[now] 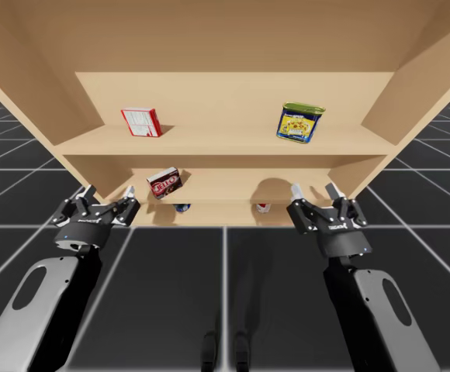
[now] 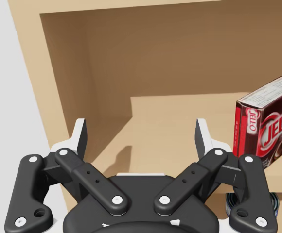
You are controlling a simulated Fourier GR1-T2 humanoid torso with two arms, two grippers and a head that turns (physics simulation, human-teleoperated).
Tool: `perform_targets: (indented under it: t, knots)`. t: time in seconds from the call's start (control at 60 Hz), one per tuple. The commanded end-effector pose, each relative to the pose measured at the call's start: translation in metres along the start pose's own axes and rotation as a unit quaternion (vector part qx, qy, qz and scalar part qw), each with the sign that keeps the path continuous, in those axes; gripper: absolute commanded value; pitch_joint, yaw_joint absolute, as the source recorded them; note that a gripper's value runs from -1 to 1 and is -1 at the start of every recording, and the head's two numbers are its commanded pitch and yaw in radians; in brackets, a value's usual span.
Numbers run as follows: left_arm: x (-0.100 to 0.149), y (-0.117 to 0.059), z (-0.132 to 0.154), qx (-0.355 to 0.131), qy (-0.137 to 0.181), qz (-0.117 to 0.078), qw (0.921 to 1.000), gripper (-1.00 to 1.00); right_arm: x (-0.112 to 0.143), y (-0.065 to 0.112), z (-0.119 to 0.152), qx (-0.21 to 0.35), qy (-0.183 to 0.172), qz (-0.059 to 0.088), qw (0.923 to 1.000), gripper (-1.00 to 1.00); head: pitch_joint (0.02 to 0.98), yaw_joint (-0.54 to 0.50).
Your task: Retrieve the spam can from the shelves.
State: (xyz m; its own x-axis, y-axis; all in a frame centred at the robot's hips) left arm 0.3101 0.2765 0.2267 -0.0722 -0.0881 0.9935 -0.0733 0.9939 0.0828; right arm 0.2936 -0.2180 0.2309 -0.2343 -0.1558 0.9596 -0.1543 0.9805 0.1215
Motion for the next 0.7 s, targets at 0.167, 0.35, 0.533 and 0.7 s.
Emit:
perform_targets:
  t: [0.167,0.35,0.533,0.7]
  knots:
    - [0.0,0.001,0.0,0.001,-0.001,-0.001,1.0,-1.0,0.001,0.002,0.002,0.004,0.003,-0.005,1.0,-1.0,0.088,-0.03]
    - [-0.001,0.001,0.001,-0.002,-0.001,-0.003,1.0,-1.0,0.001,0.002,0.002,0.005,0.006,-0.007,0.9999,-1.0,0.182,-0.16]
    - [-0.001,0.0,0.0,-0.006,-0.002,-0.003,1.0,-1.0,0.002,0.002,0.002,0.008,0.006,-0.008,0.9999,-1.0,0.251,-0.27]
    - [-0.001,-0.001,0.0,-0.003,0.0,0.0,1.0,-1.0,0.011,0.008,0.005,0.008,0.003,-0.007,0.9999,-1.0,0.255,-0.27]
